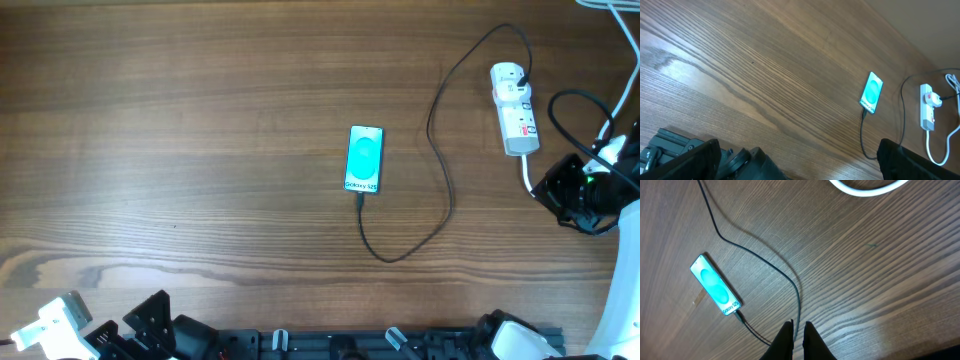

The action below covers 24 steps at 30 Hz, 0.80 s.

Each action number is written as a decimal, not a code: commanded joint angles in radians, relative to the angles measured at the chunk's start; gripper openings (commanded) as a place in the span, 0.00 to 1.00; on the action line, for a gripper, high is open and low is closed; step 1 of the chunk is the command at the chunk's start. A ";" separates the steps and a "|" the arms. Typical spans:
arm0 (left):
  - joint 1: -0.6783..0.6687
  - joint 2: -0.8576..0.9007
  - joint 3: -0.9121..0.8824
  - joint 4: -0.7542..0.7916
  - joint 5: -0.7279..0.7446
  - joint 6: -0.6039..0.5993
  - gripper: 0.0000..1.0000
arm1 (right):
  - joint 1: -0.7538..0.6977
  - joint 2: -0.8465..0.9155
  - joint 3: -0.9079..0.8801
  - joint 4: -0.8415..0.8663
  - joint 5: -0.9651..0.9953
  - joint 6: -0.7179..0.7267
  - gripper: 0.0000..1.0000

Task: Plug charger to phone and switch on socket
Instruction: 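Insert the white charger head into the power strip socket, right gripper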

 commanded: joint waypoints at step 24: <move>0.389 -0.013 0.001 0.003 -0.058 -0.012 1.00 | 0.019 0.516 0.326 0.353 0.003 0.335 0.05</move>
